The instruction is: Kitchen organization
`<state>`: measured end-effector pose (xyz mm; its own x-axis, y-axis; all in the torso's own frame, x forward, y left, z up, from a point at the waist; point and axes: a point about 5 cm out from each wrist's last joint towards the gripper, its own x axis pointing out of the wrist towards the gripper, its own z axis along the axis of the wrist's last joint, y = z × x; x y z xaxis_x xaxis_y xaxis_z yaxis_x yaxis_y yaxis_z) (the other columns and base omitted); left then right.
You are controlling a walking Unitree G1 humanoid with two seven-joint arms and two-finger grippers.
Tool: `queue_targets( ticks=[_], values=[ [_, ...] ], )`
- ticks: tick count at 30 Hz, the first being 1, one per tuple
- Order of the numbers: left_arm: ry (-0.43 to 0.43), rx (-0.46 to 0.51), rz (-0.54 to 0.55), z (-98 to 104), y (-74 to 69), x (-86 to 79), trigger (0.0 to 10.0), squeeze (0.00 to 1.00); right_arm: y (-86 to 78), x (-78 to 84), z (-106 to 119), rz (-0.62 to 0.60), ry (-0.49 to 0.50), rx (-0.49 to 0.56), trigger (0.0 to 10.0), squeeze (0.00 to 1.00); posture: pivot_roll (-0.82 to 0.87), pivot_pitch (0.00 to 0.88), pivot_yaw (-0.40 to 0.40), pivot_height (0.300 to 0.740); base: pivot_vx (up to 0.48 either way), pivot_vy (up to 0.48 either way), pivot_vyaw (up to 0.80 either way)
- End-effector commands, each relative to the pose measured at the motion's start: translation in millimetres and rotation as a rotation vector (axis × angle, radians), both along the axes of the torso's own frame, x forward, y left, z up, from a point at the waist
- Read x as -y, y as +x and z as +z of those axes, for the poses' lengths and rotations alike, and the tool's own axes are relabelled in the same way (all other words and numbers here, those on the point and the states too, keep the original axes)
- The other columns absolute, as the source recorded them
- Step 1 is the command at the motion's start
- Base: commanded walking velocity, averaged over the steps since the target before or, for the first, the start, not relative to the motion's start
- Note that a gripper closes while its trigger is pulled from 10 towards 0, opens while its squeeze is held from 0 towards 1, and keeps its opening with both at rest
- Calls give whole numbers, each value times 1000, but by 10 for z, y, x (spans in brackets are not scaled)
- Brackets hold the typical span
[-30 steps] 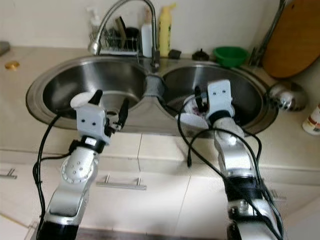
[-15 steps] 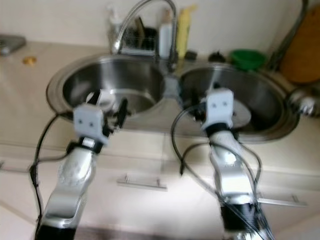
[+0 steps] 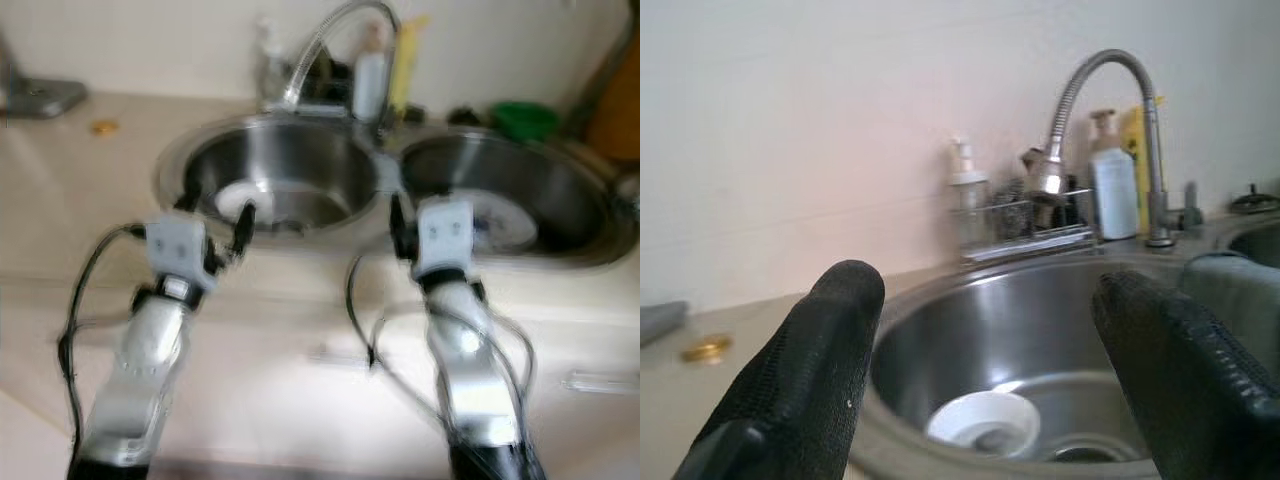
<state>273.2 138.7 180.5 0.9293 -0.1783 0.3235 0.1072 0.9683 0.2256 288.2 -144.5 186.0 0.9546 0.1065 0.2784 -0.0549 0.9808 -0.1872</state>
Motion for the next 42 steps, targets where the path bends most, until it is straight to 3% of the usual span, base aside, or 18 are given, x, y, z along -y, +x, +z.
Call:
queue_targets(
  ticks=[1,12,23,30,42],
  values=[
    [-10,5,-45,15,-12,110,10000,0,-54,170,-20,-63,-19,-13,10000,0,42,0,-51,740,0,315,-800],
    [-15,28,-59,29,-26,127,10000,0,-204,170,-1,-54,-19,-2,10000,0,22,0,-42,740,0,96,-800],
    [-4,59,-68,60,-13,148,10000,0,-274,126,89,-46,-80,80,10000,0,17,0,-42,740,0,0,-800],
    [25,73,-86,56,-11,184,10000,0,-430,266,-54,-72,-139,65,10000,0,4,0,-36,740,0,0,-800],
    [40,92,-115,61,0,227,10000,0,-415,296,-27,-123,-130,106,10000,0,-2,0,-21,740,0,-437,-800]
  ],
)
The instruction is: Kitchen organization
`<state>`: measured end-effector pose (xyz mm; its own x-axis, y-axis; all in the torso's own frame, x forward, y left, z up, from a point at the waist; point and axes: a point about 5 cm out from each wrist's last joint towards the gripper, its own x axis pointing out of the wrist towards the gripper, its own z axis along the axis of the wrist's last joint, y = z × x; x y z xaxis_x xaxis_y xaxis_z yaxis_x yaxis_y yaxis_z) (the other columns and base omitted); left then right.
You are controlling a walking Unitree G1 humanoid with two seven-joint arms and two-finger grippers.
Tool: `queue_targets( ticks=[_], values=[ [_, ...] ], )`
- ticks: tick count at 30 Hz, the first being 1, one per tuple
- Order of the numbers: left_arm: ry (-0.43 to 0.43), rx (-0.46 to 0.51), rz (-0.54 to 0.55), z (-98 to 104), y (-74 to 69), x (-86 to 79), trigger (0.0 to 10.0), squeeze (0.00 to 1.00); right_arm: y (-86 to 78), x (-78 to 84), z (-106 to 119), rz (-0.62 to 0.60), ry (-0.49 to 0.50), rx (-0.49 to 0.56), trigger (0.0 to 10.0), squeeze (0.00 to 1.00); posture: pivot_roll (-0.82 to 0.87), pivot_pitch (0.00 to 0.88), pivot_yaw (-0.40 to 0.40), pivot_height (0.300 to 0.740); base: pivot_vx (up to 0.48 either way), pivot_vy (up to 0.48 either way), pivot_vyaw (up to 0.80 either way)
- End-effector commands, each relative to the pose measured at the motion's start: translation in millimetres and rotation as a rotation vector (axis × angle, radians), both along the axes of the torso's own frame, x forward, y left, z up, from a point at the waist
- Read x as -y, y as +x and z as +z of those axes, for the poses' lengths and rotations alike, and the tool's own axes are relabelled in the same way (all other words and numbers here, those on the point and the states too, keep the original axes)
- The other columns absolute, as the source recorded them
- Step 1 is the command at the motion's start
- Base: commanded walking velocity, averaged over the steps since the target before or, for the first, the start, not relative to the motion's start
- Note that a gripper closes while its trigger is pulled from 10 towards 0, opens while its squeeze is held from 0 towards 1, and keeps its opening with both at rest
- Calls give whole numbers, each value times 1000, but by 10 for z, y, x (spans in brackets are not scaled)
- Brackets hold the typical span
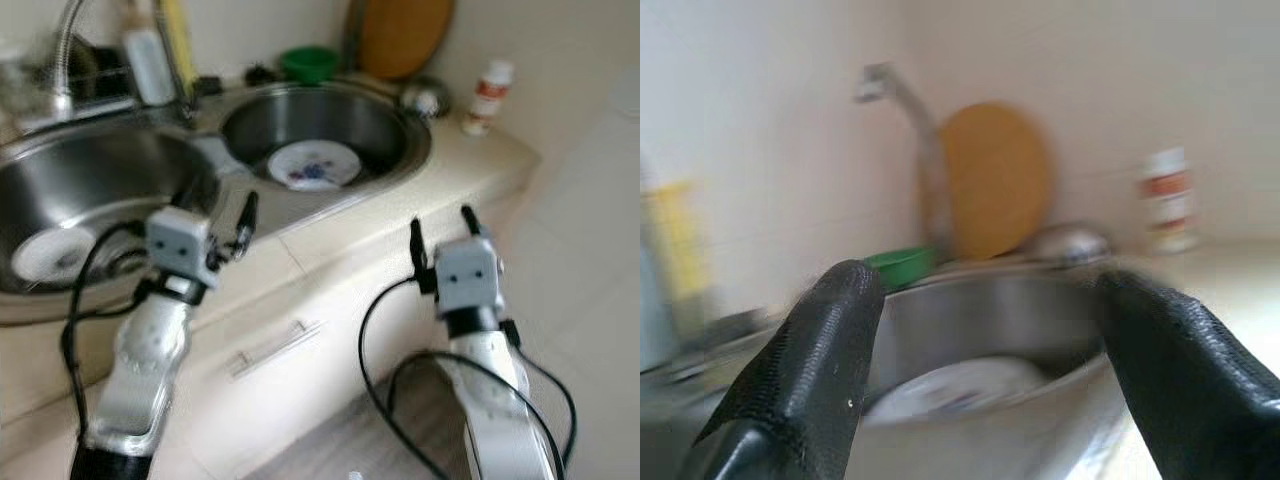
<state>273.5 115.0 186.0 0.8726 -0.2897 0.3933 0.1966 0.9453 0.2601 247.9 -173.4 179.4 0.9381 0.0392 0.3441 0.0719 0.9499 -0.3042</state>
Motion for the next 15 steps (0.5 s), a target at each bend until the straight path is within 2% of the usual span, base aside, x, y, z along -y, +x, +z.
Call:
queue_targets(
  ticks=[1,8,14,15],
  values=[
    [17,10,0,6,-3,-10,10000,0,-13,7,39,-10,-10,28,10000,0,-2,0,-21,740,0,-480,-800],
    [18,13,0,2,-13,-20,10000,0,7,56,51,-43,17,52,10000,0,5,0,-28,740,0,-480,-800],
    [18,13,0,2,-10,-21,10000,0,14,69,61,-53,22,60,10000,0,5,0,-28,740,0,-480,0],
    [18,13,0,1,-10,-21,10000,0,15,69,62,-56,24,63,10000,0,5,0,-28,740,0,-480,-800]
  ],
)
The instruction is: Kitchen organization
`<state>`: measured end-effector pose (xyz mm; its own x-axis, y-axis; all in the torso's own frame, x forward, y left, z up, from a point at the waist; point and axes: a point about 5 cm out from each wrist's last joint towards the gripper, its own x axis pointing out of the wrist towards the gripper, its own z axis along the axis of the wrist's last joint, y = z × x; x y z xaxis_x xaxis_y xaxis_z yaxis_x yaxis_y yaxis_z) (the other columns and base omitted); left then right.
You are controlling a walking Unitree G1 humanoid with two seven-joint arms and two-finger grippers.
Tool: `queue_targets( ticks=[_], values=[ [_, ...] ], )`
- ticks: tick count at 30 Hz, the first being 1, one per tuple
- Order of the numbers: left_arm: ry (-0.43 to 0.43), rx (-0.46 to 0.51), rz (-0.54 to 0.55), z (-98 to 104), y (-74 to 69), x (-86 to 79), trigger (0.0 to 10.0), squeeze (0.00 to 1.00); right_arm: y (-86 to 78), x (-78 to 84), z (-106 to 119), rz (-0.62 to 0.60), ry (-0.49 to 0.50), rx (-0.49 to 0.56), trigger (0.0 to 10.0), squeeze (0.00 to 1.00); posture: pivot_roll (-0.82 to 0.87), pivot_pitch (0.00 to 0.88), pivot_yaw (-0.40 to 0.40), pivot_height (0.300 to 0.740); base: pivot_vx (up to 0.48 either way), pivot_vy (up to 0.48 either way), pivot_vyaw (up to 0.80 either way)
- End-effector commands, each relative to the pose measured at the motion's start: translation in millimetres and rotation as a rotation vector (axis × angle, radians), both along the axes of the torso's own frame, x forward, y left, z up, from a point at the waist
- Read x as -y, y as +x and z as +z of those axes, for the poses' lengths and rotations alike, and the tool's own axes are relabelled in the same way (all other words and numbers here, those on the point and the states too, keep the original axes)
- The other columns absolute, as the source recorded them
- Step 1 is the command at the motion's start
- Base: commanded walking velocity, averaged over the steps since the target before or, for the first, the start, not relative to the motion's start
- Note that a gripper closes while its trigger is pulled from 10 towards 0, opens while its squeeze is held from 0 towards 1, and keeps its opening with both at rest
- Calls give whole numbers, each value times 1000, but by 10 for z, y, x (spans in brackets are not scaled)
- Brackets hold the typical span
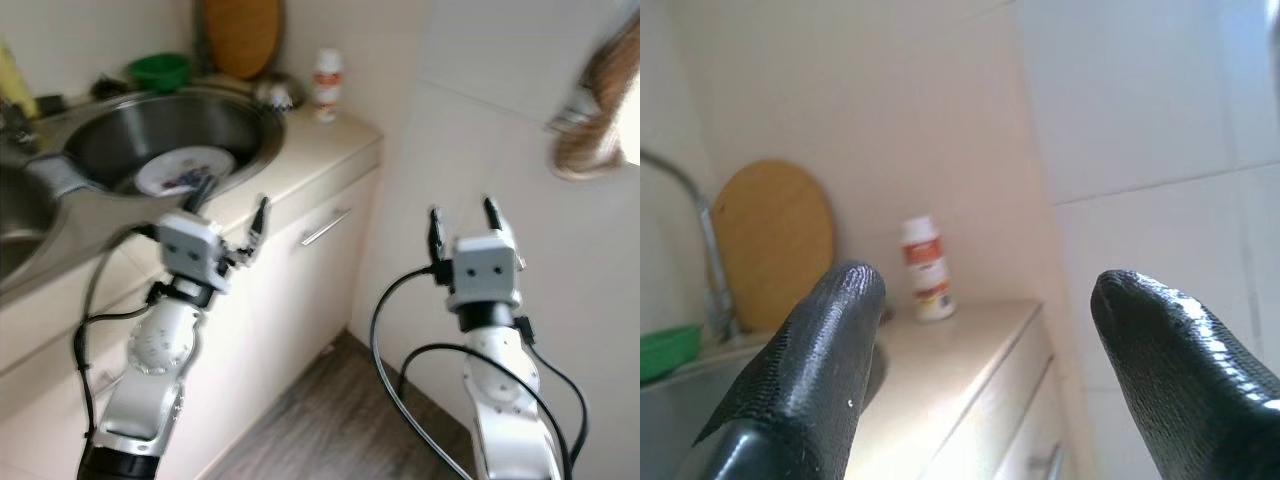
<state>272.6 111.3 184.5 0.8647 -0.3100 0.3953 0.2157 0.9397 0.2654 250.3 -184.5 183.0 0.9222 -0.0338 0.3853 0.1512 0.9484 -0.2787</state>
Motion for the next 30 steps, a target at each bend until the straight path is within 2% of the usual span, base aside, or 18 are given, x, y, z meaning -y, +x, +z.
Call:
queue_targets(
  ticks=[1,5,19,25,30],
  values=[
    [13,9,19,14,5,-57,10000,0,4,-43,38,8,3,26,10000,0,-3,0,-20,740,0,-480,-800],
    [22,3,9,-5,13,-34,10000,0,32,-15,67,-13,4,38,10000,0,-7,0,-18,740,0,-382,-800],
    [17,0,-11,-17,19,-5,10000,0,51,125,34,-104,35,9,10000,0,-22,0,-8,740,0,0,-800],
    [18,-2,-9,-24,22,-10,10000,0,96,253,-70,-196,95,-68,10000,0,-19,0,-9,740,0,0,-800],
    [18,-5,-11,-31,24,-8,10000,0,112,261,-97,-204,101,-88,10000,0,-19,0,-9,740,0,0,-788]
  ],
)
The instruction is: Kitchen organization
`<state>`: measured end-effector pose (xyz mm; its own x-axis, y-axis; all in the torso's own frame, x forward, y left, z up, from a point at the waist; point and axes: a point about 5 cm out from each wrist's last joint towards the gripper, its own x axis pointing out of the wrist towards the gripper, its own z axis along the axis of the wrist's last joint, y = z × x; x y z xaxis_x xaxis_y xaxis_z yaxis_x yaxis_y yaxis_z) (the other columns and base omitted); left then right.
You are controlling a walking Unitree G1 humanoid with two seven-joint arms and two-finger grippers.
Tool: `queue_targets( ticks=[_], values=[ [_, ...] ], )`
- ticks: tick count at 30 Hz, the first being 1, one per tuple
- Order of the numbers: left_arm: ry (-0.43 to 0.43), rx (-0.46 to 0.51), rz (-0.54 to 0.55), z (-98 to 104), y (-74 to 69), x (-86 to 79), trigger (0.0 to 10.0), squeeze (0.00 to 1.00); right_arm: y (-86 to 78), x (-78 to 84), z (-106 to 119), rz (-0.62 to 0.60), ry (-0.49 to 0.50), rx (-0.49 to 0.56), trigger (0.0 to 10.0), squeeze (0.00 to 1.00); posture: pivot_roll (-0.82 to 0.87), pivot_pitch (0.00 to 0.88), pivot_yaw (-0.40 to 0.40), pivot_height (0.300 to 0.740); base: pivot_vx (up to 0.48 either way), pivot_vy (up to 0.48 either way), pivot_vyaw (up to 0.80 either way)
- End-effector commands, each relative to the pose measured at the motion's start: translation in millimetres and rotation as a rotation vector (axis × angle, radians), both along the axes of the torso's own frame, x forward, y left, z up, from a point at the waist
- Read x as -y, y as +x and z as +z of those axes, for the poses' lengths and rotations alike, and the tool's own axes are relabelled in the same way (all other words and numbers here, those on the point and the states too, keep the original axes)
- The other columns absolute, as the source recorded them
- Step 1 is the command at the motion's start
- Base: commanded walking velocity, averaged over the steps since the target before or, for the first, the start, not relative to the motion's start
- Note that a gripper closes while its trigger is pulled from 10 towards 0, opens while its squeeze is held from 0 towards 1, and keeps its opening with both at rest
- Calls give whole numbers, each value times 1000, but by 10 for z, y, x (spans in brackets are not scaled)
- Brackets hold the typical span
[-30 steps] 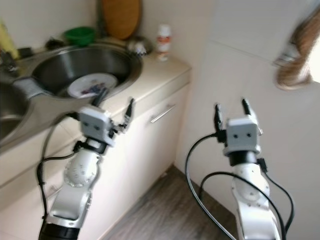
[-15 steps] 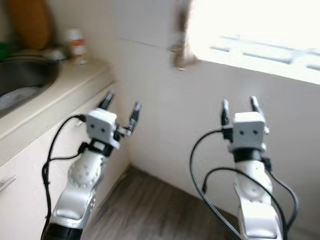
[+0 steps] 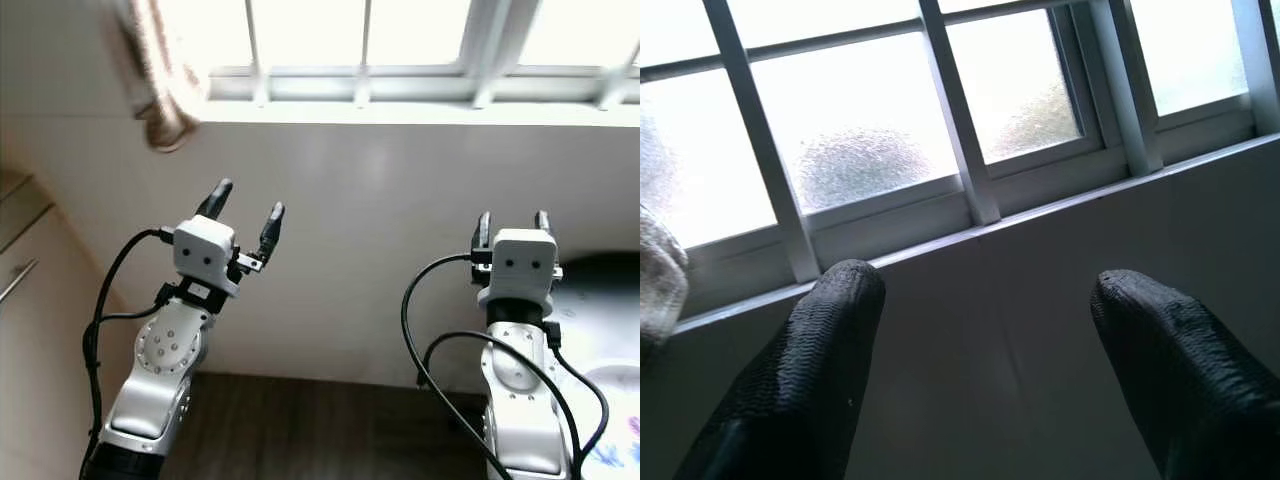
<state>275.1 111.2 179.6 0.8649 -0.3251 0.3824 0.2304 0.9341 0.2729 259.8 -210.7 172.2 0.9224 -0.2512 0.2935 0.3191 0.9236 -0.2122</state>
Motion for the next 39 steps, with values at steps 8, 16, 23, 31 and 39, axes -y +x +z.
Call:
queue_targets(
  ticks=[8,16,23,31,39],
  values=[
    [-1,-20,2,-10,15,-1,10000,0,38,-5,-36,4,53,-48,10000,0,-26,0,-7,740,0,0,-788],
    [-4,-34,3,-29,21,-4,10000,0,67,-32,-141,35,54,-130,10000,0,-28,0,-10,740,0,0,-784],
    [-6,-44,2,-37,20,-10,10000,0,67,-32,-161,39,88,-145,10000,0,-29,0,-8,740,0,0,-781],
    [-21,-63,2,-53,34,-25,10000,0,75,61,-196,7,130,-169,10000,0,-27,0,-5,740,0,0,-387],
    [-6,-60,1,-51,39,-29,10000,0,45,339,-317,-77,428,-196,10000,0,-27,0,-5,740,0,0,0]
  ],
)
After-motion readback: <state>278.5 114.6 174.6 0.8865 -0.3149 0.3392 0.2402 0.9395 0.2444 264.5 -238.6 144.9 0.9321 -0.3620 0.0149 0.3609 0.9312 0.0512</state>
